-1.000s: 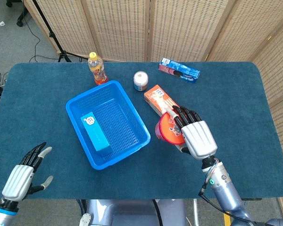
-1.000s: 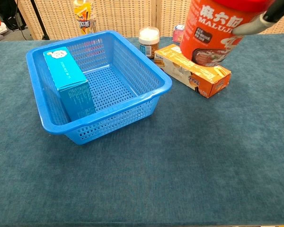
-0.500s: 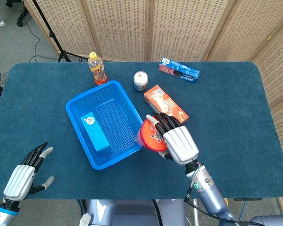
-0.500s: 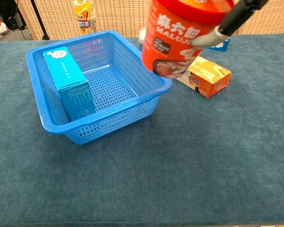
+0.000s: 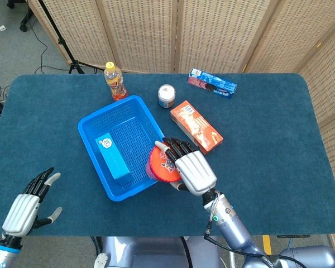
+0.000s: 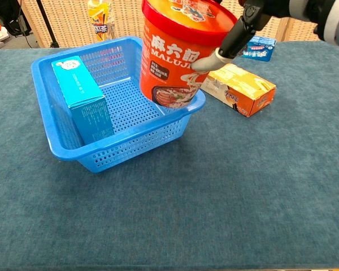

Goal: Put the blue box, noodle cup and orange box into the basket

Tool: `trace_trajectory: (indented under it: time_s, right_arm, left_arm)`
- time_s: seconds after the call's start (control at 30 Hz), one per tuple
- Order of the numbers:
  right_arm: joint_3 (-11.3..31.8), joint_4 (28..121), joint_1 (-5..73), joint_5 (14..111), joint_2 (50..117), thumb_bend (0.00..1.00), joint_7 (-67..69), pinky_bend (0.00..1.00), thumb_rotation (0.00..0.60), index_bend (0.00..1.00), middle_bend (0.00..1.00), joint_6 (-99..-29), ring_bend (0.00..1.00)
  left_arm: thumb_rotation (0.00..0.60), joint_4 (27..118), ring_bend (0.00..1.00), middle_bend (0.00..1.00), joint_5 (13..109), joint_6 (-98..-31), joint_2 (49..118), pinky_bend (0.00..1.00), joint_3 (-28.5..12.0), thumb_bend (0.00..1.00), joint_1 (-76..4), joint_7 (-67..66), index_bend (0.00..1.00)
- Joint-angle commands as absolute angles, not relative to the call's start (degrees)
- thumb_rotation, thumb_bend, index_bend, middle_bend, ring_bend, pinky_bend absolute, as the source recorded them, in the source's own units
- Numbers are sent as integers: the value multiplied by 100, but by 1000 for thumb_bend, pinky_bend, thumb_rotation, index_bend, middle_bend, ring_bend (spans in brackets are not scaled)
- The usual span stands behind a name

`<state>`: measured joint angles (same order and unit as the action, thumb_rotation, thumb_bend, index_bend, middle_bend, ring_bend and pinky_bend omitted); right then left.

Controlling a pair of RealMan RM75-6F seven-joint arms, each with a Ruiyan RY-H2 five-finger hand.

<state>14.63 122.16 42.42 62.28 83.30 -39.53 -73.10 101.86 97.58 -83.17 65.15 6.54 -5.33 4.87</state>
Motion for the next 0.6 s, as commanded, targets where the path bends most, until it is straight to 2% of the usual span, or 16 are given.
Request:
trace_trajectory:
  time_s: [0.03,0.33,0.6]
  right_arm:
    - [1494,12176,4243,6295,8352,260,-3852,171,600,283,25,-7344,16]
    - [1436,11983,4225,6621,8378,234,-3684,169,600,235,0,-7387,0]
    - [1390,11968,4192,6673,8350,234,-3691,169,600,235,0,-7402,0]
  left_arm:
    - [600,10181,4,0,9752,-8311,6520,127,651,299,-534,483,76]
    - [600,10176,3,0,9727,-8286,6548,127,638,299,-543,444,76]
    - [600,10184,4,0,9730,-8289,6551,127,637,299,-543,441,76]
